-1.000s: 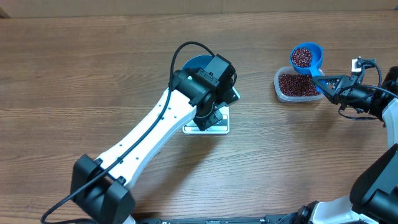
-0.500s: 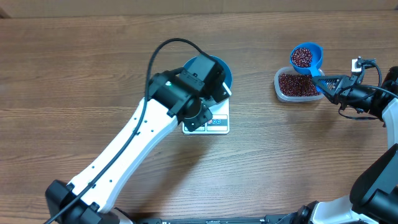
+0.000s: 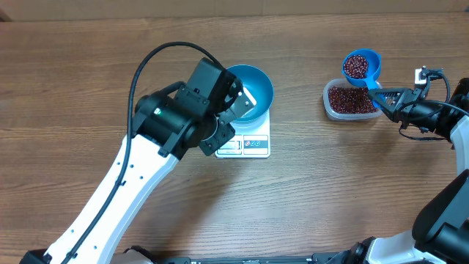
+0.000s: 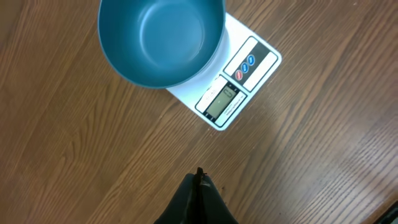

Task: Scoop item into bowl and weigh 150g on scale
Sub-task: 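Pull the left gripper back from the scale toward the bowl's left side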

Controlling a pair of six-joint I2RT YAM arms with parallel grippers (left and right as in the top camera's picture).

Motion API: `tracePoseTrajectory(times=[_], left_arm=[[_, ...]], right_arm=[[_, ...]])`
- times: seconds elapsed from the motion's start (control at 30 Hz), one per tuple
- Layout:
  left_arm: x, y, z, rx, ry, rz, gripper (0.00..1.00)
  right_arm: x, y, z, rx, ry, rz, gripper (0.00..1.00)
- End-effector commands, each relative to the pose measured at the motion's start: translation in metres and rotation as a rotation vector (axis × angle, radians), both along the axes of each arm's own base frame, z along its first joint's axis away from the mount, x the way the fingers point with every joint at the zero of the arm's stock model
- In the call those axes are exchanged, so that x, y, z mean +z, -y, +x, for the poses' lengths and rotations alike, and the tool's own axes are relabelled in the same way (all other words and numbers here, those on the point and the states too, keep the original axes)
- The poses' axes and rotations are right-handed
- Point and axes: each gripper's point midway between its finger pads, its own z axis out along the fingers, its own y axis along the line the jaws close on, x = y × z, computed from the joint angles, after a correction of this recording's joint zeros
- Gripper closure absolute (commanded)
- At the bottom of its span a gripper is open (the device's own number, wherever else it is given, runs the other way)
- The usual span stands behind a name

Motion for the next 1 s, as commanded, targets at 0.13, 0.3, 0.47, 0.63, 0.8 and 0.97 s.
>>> tracePoseTrajectory(times=[0.13,0.3,0.47,0.63,0.8,0.97], left_arm=[[0.022,0.005,-0.008,-0.049,0.037,-0.067,0.96],[0.027,0.0,-0.008,-0.045,0.051,-0.077,0.96],[0.037,0.003,-0.016,-0.099,0.046,-0.147,0.96],[0.045,-0.005,-0.02,-0.087,0.049,-0.178,0.96],[0.041,-0.003,-0.033,-0.159,0.005,-0.182,0.96],[0.041,-0.002,-0.034,-0.173,0.004,-0.181,0.96]], right_arm=[[0.006,0.002,0.004,0.009,0.044,-0.002,0.96],[0.007,0.002,0.005,0.009,0.052,-0.006,0.96],[0.007,0.003,0.005,0.009,0.055,-0.008,0.96],[0.007,0.003,0.005,0.009,0.055,-0.008,0.96],[0.007,0.003,0.005,0.009,0.058,-0.01,0.96],[0.007,0.003,0.005,0.009,0.058,-0.01,0.96]])
